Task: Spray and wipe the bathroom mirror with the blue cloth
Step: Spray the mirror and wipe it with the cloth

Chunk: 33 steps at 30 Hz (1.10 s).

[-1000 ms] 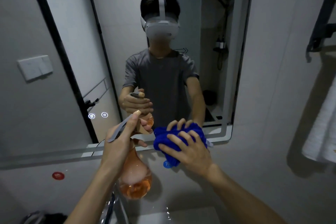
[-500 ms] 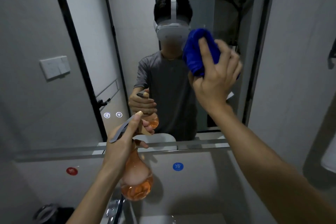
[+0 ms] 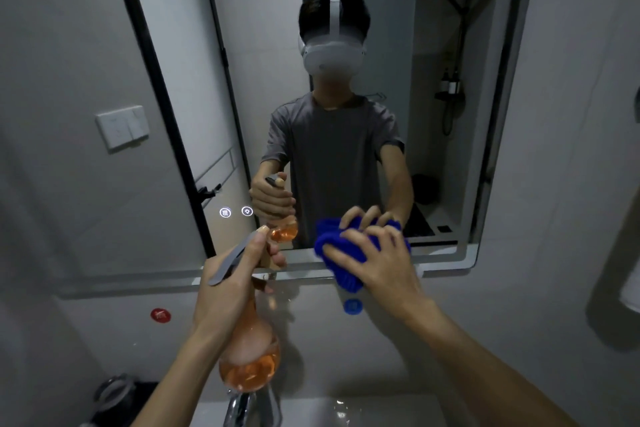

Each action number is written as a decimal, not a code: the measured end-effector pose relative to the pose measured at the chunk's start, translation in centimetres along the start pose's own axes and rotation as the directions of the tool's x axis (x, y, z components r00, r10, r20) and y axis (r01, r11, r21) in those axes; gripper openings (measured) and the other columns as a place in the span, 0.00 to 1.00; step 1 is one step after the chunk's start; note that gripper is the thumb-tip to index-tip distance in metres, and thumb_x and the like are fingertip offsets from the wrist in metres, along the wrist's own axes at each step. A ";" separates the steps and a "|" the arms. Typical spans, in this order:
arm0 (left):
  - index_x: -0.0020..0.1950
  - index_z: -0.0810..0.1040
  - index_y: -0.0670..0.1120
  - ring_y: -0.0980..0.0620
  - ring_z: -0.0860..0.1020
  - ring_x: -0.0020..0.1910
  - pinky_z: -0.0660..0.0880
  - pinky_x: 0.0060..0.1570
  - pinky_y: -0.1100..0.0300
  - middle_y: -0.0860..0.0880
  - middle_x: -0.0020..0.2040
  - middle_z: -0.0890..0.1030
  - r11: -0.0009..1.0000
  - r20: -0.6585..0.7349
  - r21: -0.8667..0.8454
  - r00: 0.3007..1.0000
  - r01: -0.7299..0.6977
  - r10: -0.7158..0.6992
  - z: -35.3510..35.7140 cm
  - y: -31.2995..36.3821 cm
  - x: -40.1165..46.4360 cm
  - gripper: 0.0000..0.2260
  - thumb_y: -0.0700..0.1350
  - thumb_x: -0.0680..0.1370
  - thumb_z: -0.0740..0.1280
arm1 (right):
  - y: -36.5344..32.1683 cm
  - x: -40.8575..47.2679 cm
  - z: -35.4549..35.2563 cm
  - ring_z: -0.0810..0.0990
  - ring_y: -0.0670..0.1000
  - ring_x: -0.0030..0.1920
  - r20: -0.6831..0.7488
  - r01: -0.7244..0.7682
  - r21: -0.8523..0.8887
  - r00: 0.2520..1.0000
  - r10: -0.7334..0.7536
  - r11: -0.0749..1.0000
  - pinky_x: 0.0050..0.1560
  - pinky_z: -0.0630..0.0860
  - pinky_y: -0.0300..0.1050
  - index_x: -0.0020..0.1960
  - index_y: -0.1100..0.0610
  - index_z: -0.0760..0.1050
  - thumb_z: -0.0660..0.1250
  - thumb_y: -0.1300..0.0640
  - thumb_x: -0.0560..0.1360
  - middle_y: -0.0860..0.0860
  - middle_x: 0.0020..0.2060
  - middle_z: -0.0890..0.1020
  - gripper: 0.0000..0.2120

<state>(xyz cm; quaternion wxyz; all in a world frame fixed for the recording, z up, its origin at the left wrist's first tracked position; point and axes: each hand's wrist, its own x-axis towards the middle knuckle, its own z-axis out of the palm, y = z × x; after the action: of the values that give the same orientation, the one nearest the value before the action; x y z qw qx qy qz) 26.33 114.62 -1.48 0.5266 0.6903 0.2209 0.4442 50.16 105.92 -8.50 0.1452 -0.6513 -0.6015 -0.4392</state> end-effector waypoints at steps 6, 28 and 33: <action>0.42 0.85 0.46 0.41 0.83 0.44 0.77 0.37 0.48 0.42 0.40 0.85 0.999 -0.029 -0.008 0.999 0.041 -0.041 -4.0 0.2 -0.7 0.14 0.52 0.79 0.64 | 3.0 5.8 -4.2 0.68 0.60 0.58 -0.274 -0.424 0.203 0.841 0.466 0.883 0.56 0.64 0.54 0.73 0.45 0.65 0.72 0.67 0.66 0.54 0.66 0.69 0.39; 0.46 0.83 0.40 0.42 0.83 0.43 0.78 0.38 0.49 0.39 0.43 0.84 0.995 0.000 -0.092 1.000 -0.031 0.031 -10.9 0.2 3.3 0.15 0.49 0.81 0.63 | -11.5 5.4 5.1 0.69 0.59 0.59 -0.125 0.025 -0.051 0.992 -0.031 0.998 0.58 0.68 0.60 0.73 0.44 0.66 0.73 0.50 0.69 0.53 0.66 0.68 0.34; 0.45 0.84 0.44 0.43 0.83 0.44 0.81 0.37 0.50 0.40 0.43 0.84 0.997 -0.008 -0.053 0.998 -0.058 0.058 -11.9 0.0 3.3 0.15 0.51 0.79 0.62 | -11.7 3.1 6.5 0.71 0.57 0.59 0.050 0.252 -0.109 0.968 -0.247 0.962 0.60 0.67 0.58 0.73 0.43 0.67 0.71 0.49 0.72 0.52 0.65 0.70 0.30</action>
<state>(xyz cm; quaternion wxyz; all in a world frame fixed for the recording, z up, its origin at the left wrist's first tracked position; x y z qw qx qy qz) 17.99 123.50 0.40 0.5311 0.6807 0.1906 0.4671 41.71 115.35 -13.88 0.0404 -0.5853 -0.6551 -0.4760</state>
